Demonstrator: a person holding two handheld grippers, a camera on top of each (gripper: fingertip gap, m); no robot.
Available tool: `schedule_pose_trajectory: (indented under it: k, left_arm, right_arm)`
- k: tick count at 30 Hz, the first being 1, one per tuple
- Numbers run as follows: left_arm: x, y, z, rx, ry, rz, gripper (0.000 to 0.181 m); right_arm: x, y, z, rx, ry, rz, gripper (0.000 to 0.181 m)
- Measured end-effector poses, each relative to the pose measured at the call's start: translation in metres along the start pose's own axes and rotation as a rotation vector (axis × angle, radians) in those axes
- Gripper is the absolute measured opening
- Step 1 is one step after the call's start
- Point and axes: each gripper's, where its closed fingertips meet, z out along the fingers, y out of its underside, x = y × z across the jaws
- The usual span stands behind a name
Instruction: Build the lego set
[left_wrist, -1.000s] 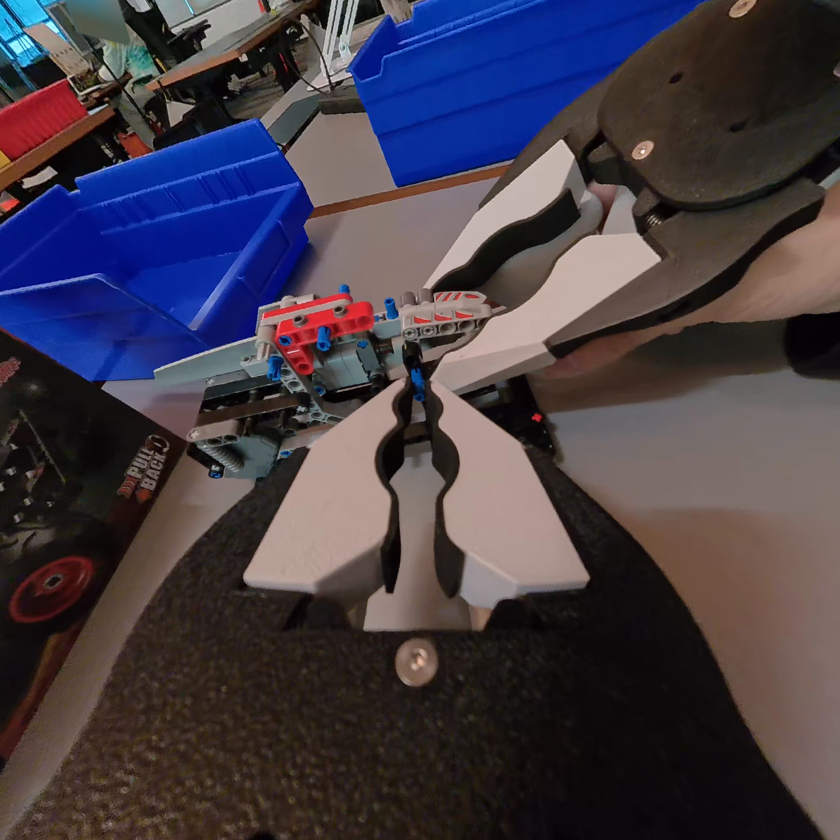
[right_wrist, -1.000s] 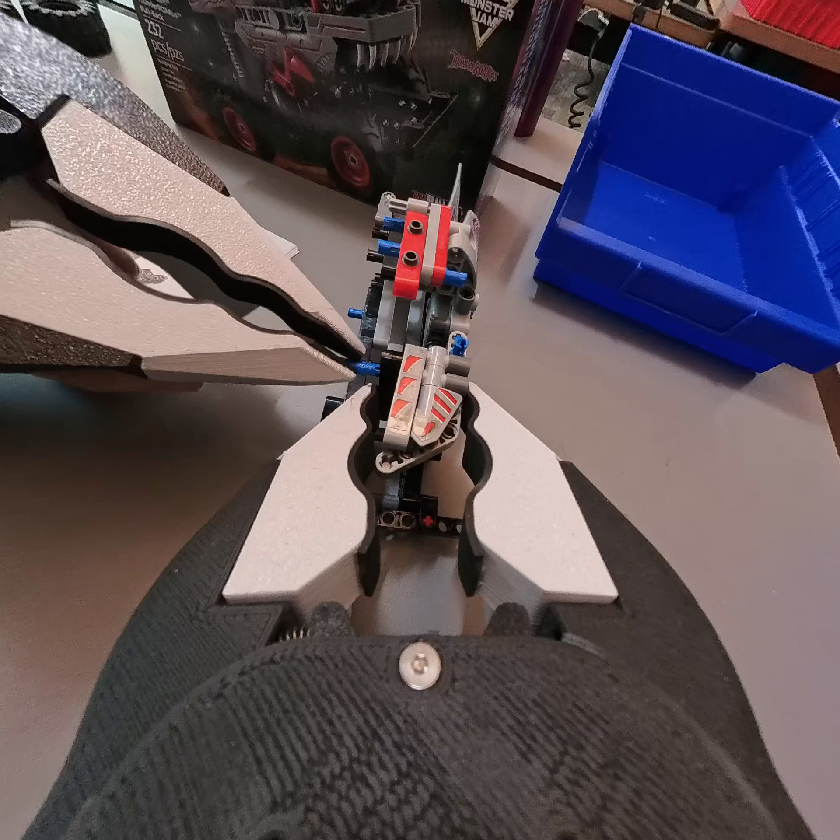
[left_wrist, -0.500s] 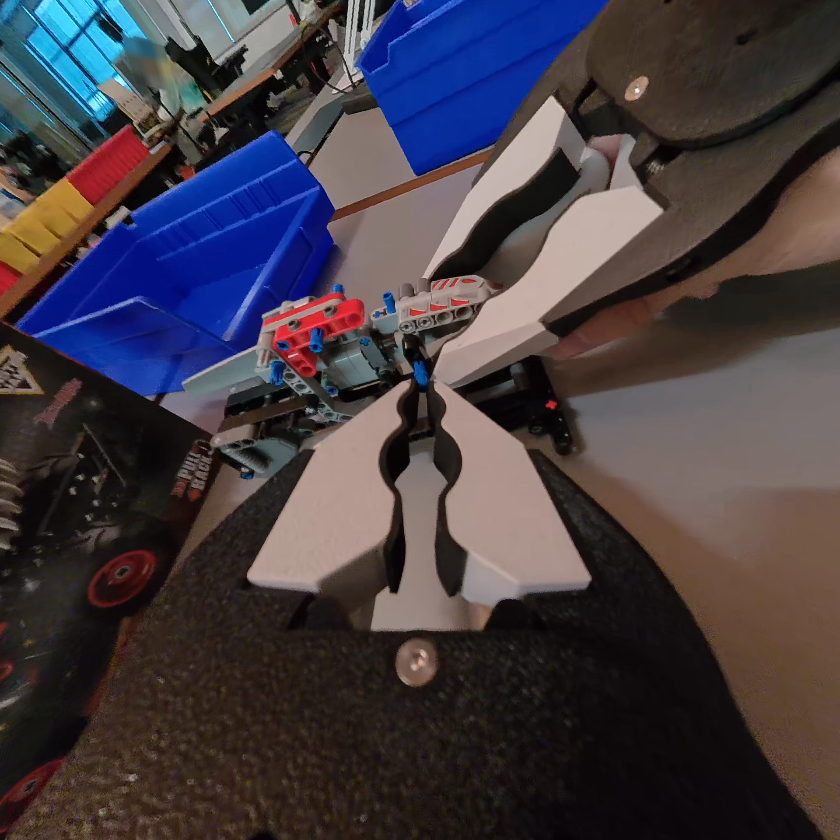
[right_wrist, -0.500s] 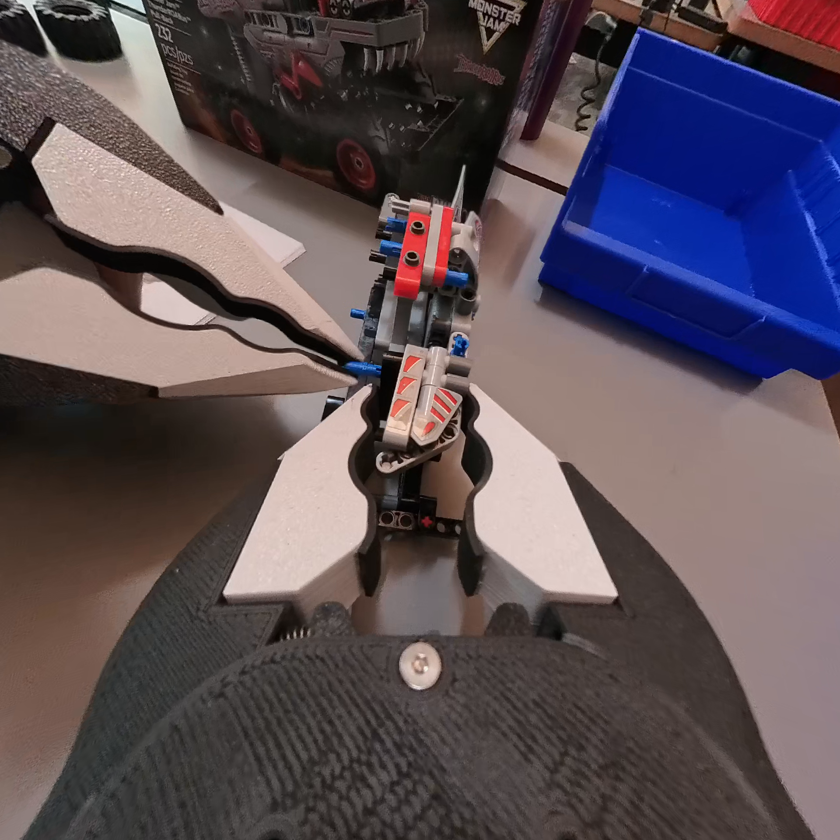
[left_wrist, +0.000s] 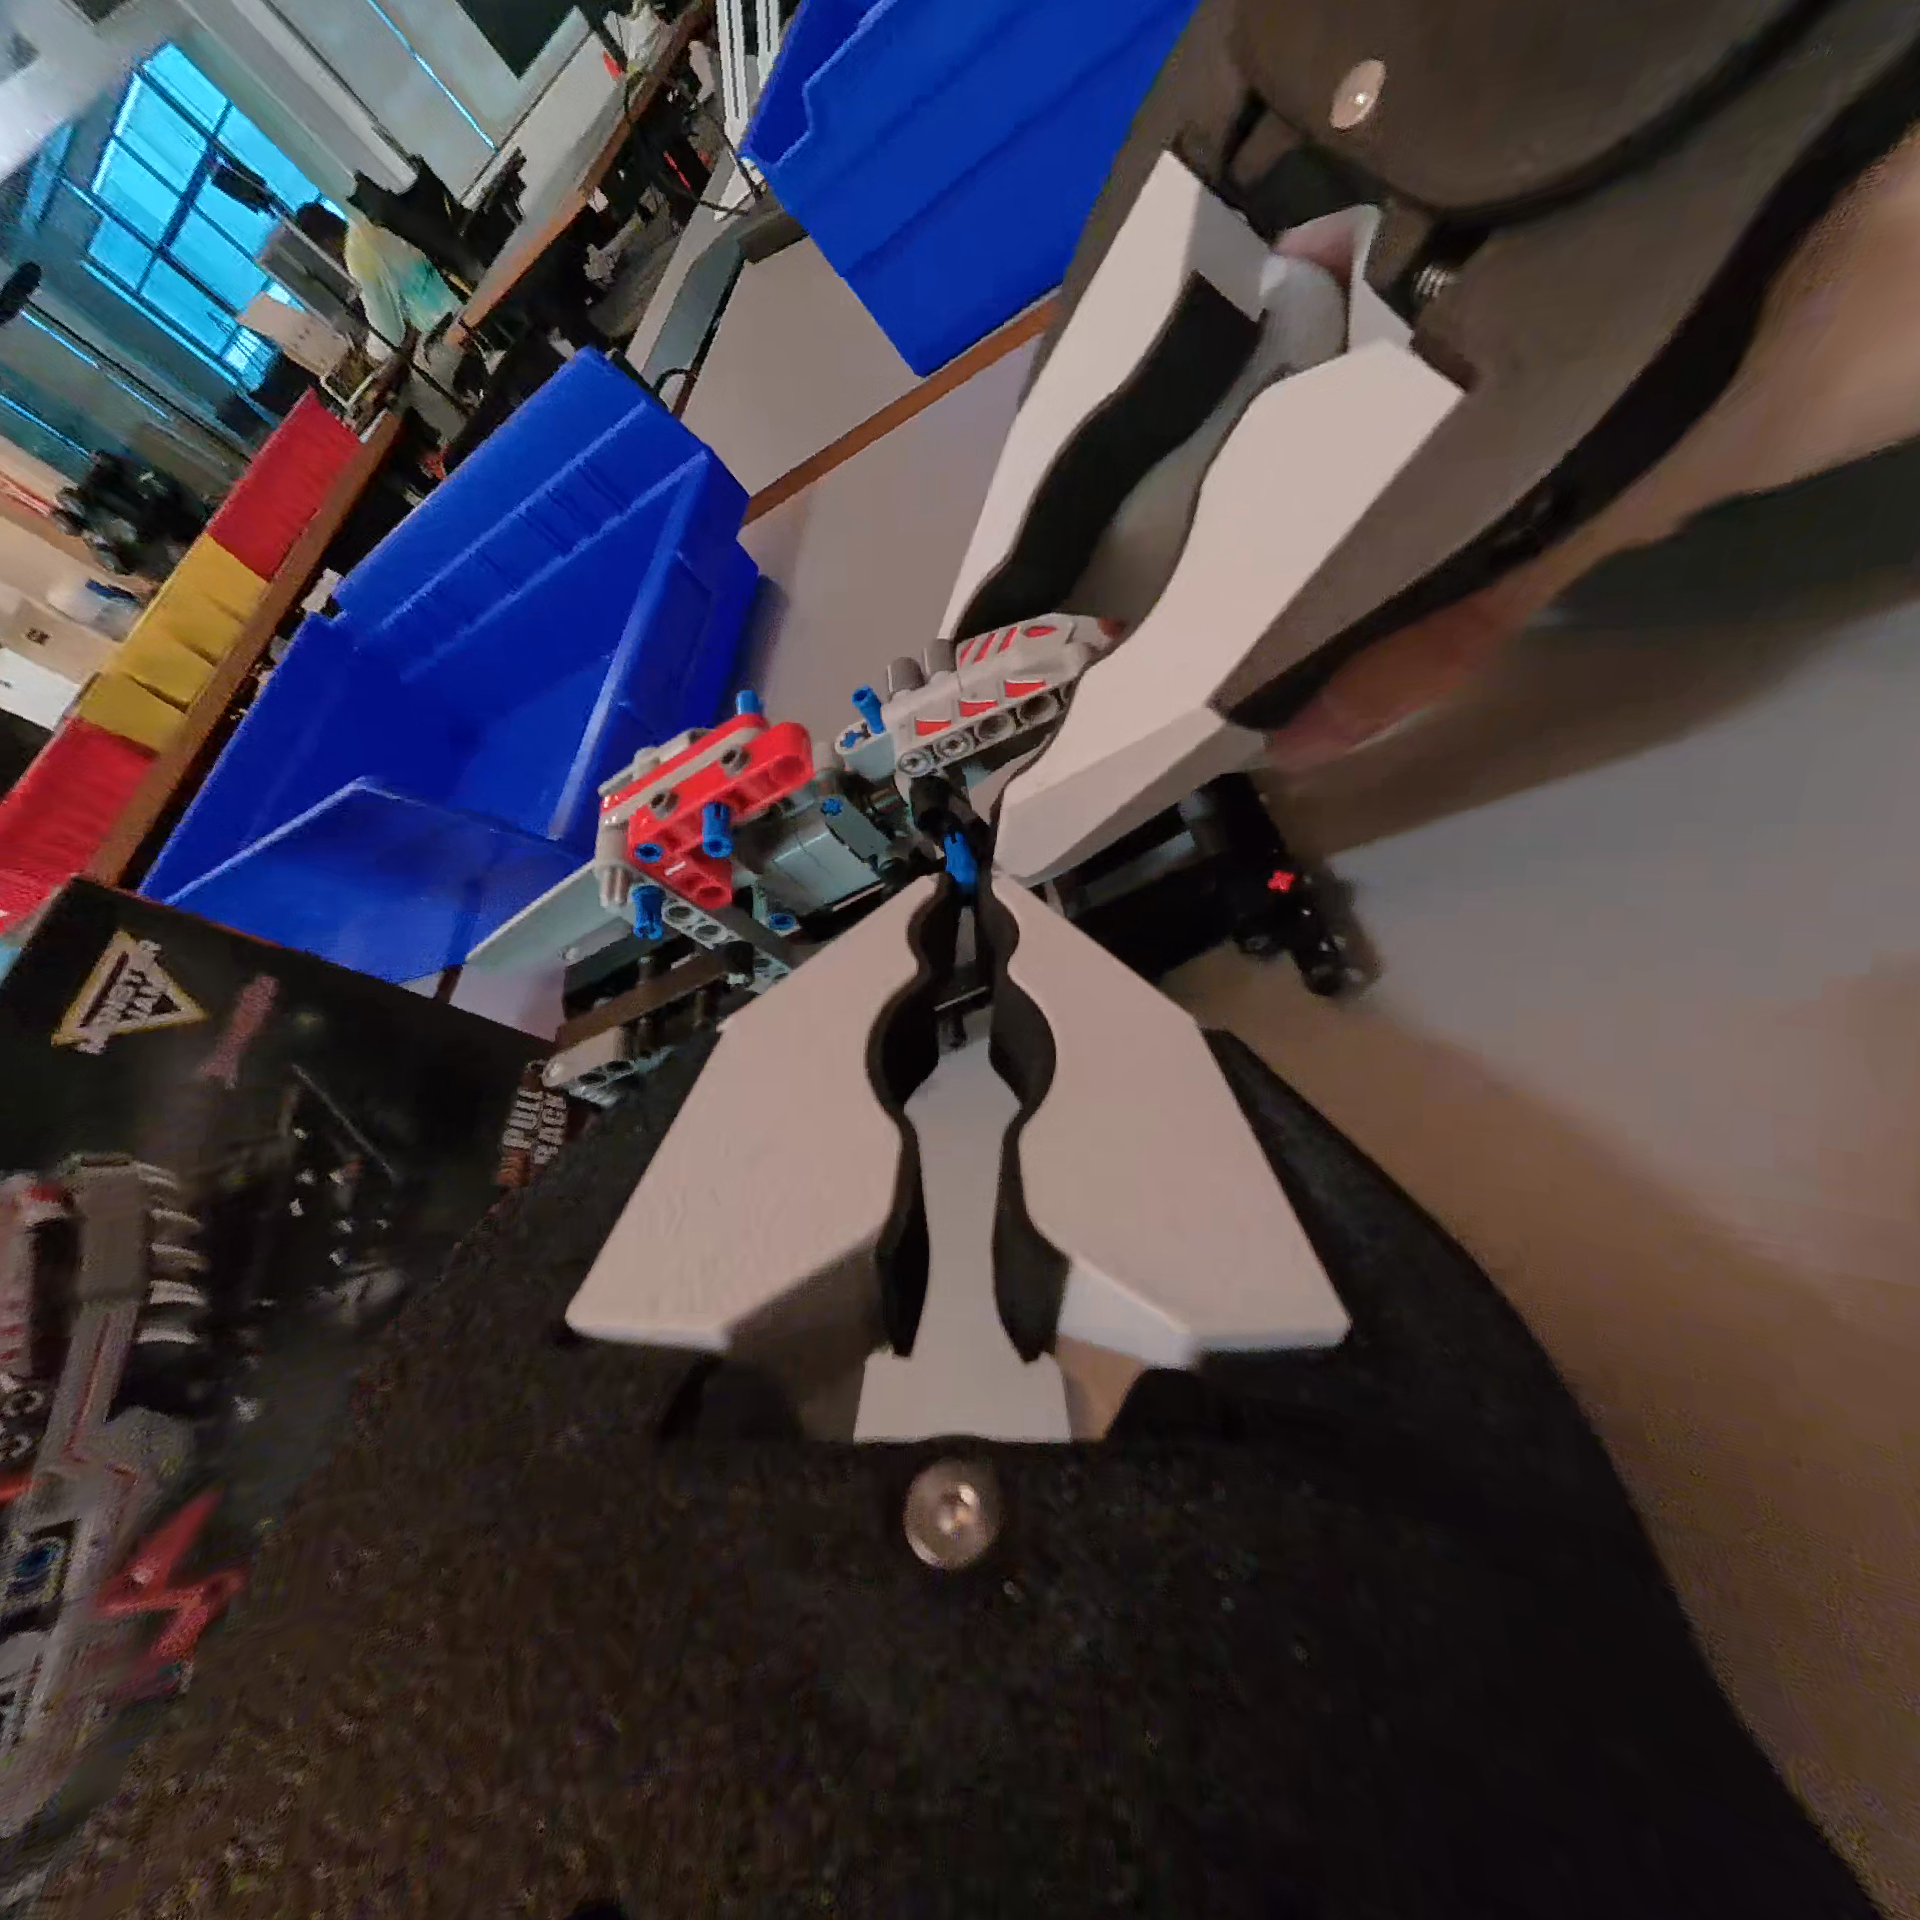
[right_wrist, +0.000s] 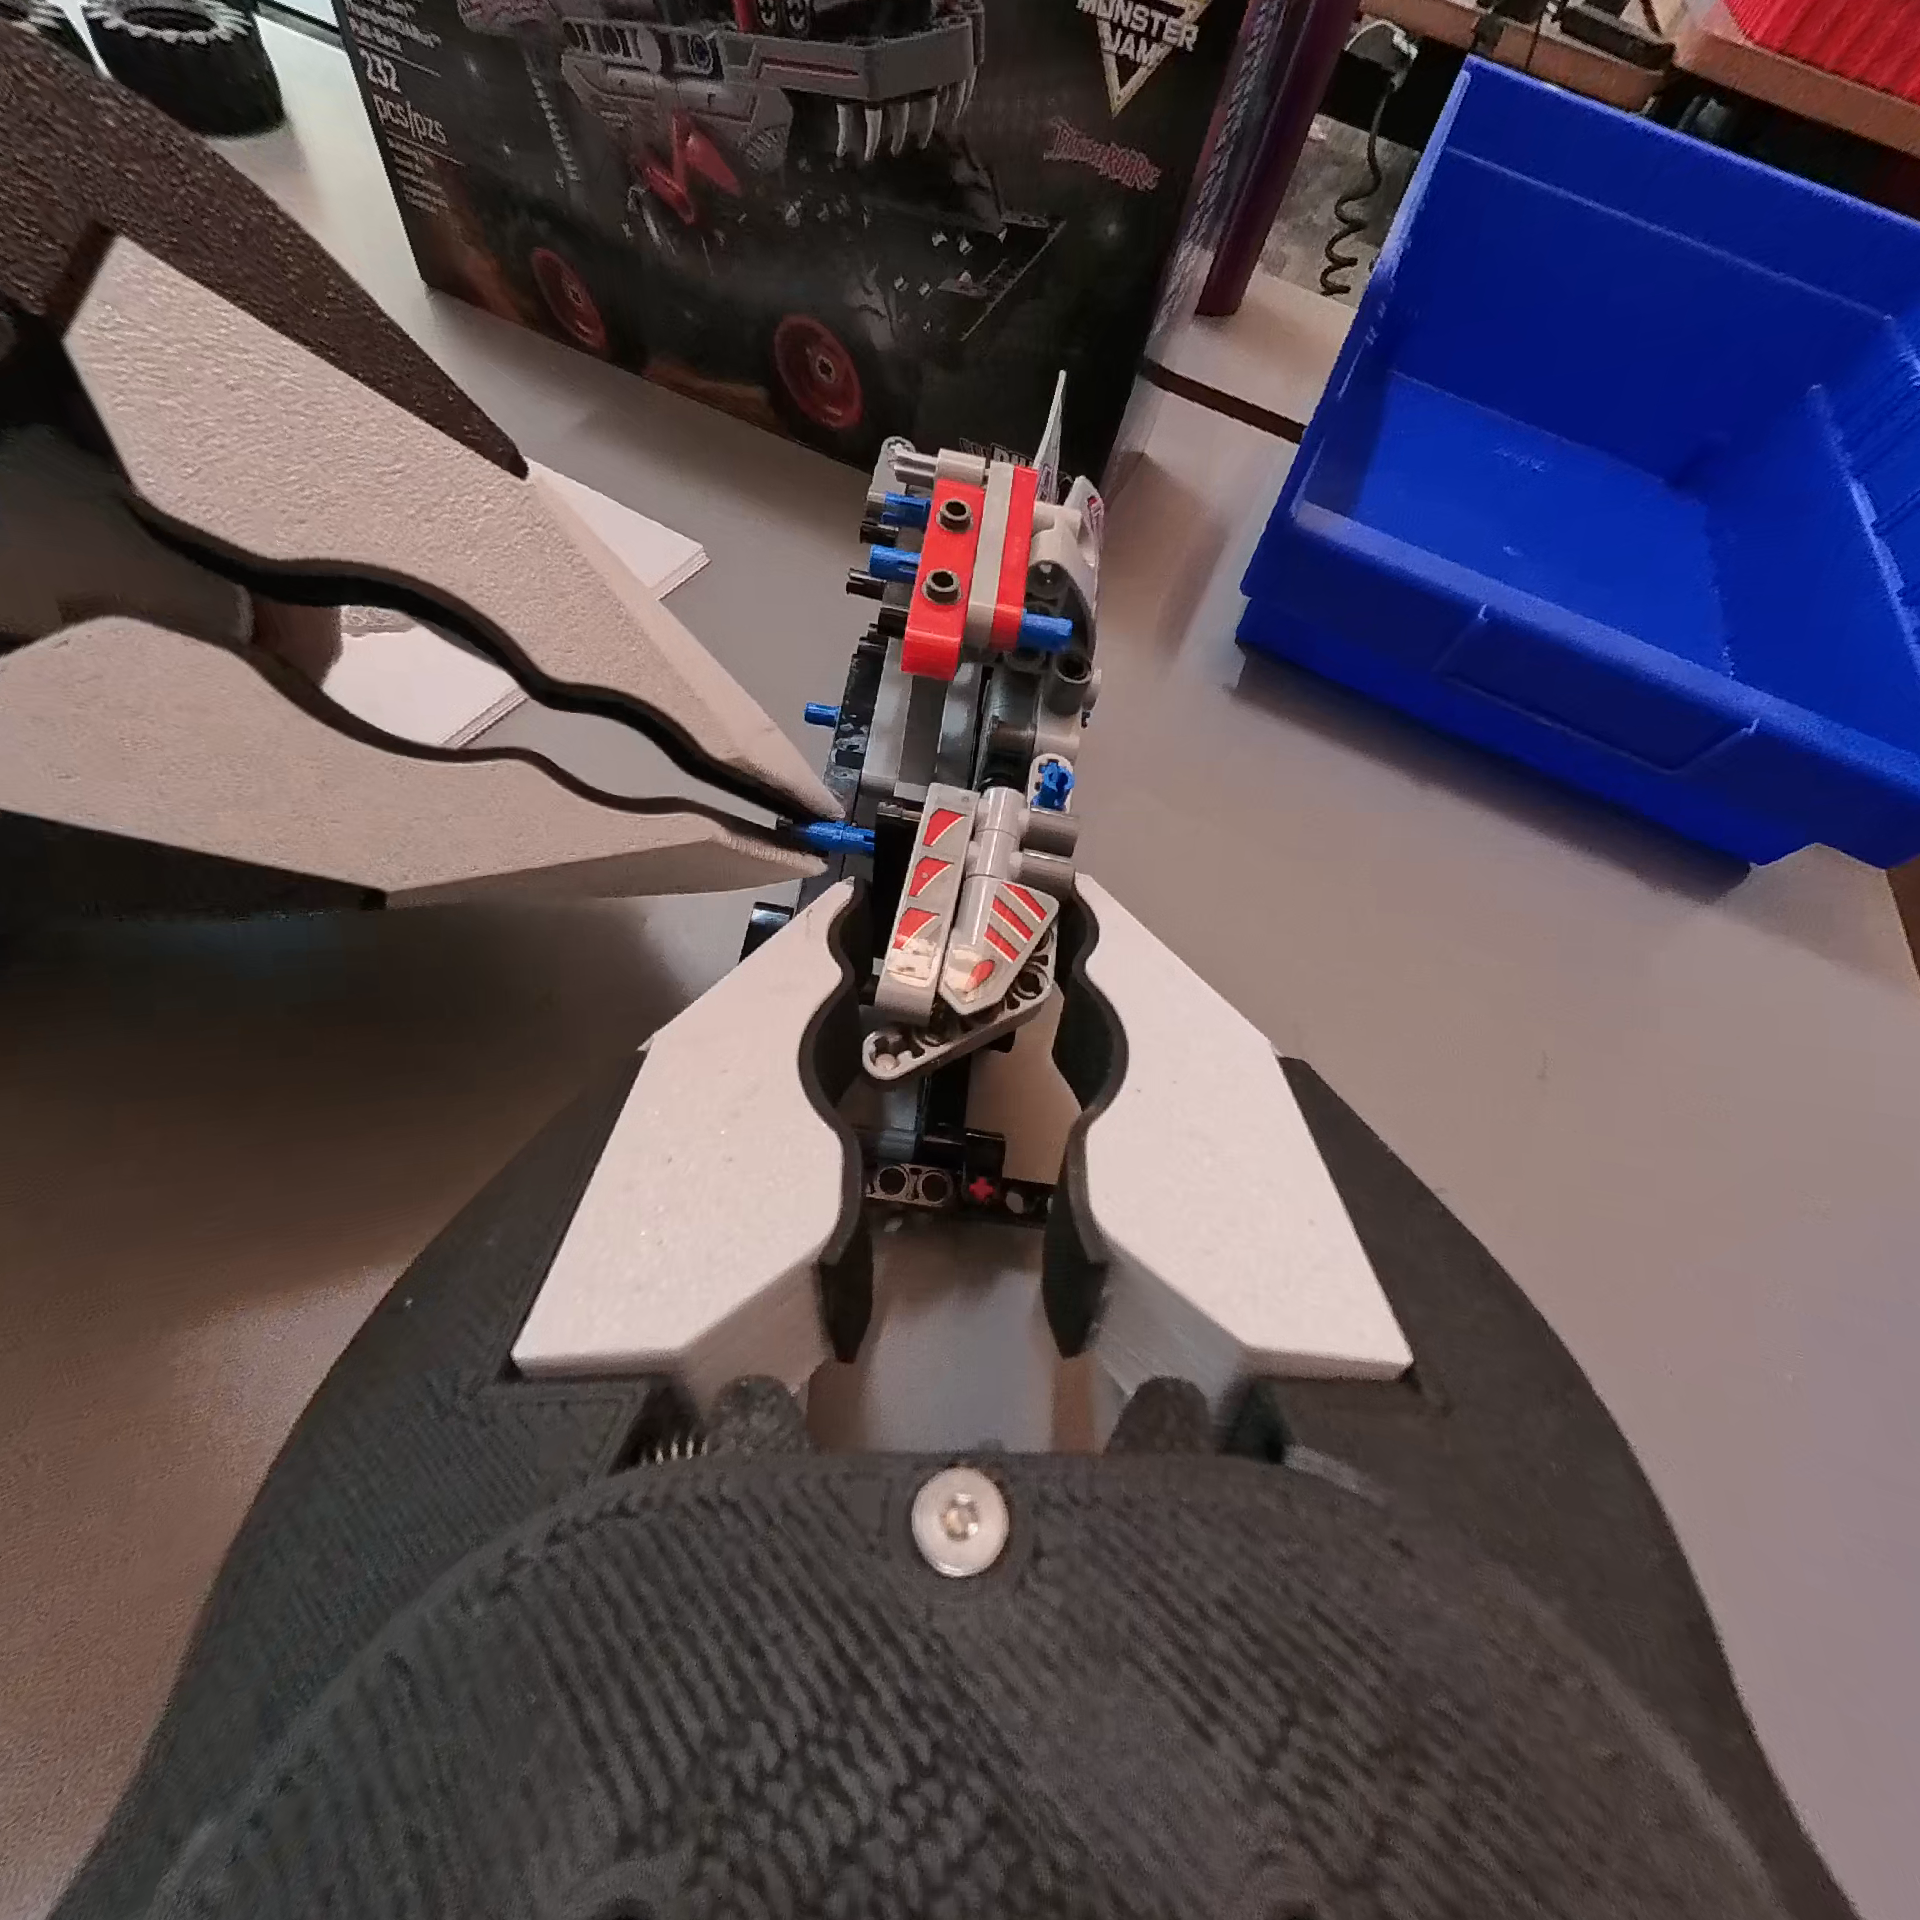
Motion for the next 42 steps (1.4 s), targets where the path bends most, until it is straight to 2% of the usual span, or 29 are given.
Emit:
schedule_pose_trajectory:
  k: [2, 6, 8, 10, 13, 15, 17, 20, 24, 28, 30, 32, 34, 37, 40, 42]
  left_arm:
    - [0.0, -0.001, 0.0, 0.0, 0.002, -0.016, 0.0]
    - [0.0, -0.001, 0.0, 0.057, 0.135, -0.333, 0.0]
    - [0.0, -0.001, 0.0, 0.063, 0.176, -0.402, 0.0]
    - [0.0, -0.001, 0.001, 0.062, 0.166, -0.375, 0.0]
    - [-0.001, -0.001, 0.002, 0.009, 0.066, -0.122, 0.0]
    - [-0.001, -0.001, 0.003, -0.002, 0.038, -0.054, 0.0]
    - [-0.001, -0.001, 0.003, 0.0, 0.05, -0.087, 0.0]
    - [0.001, 0.001, 0.001, 0.03, 0.131, -0.258, 0.0]
    - [0.003, 0.002, -0.003, 0.06, 0.12, -0.274, 0.001]
    - [0.003, 0.001, -0.007, 0.087, 0.117, -0.26, 0.001]
    - [0.003, 0.003, -0.008, 0.082, 0.108, -0.238, 0.001]
    - [0.003, 0.004, -0.009, 0.074, 0.1, -0.223, 0.001]
    - [0.002, 0.005, -0.009, 0.07, 0.091, -0.221, 0.001]
    - [0.004, 0.004, -0.009, 0.076, 0.099, -0.211, 0.001]
    - [0.007, 0.003, -0.011, 0.085, 0.086, -0.164, 0.001]
    - [0.01, 0.001, -0.012, 0.093, 0.088, -0.13, 0.002]
  right_arm:
    - [0.0, 0.0, 0.0, -0.001, 0.003, 0.0, 0.033]
    - [0.0, 0.0, 0.0, 0.0, 0.01, -0.01, 0.033]
    - [0.0, 0.0, 0.0, -0.001, 0.009, -0.008, 0.033]
    - [0.001, 0.0, 0.0, -0.002, 0.015, -0.005, 0.033]
    - [0.002, 0.0, 0.0, -0.004, 0.022, -0.002, 0.033]
    - [0.003, 0.0, 0.0, -0.004, 0.023, 0.003, 0.033]
    - [0.003, 0.0, 0.0, -0.004, 0.023, 0.002, 0.033]
    - [0.001, 0.0, 0.0, 0.0, -0.006, 0.01, 0.034]
    - [-0.005, 0.0, -0.003, 0.006, -0.067, 0.0, 0.037]
    - [0.001, 0.014, -0.008, -0.066, -0.022, -0.117, 0.065]
    - [0.003, 0.012, -0.015, -0.077, -0.005, -0.085, 0.078]
    - [0.006, 0.0, -0.027, -0.042, 0.022, 0.012, 0.082]
    - [0.001, -0.005, -0.039, -0.035, 0.009, 0.113, 0.072]
    - [-0.026, 0.007, -0.054, -0.106, -0.066, 0.224, 0.041]
    - [-0.04, 0.006, -0.058, -0.029, -0.032, 0.324, 0.028]
    - [-0.04, 0.016, -0.053, -0.041, 0.018, 0.342, 0.026]
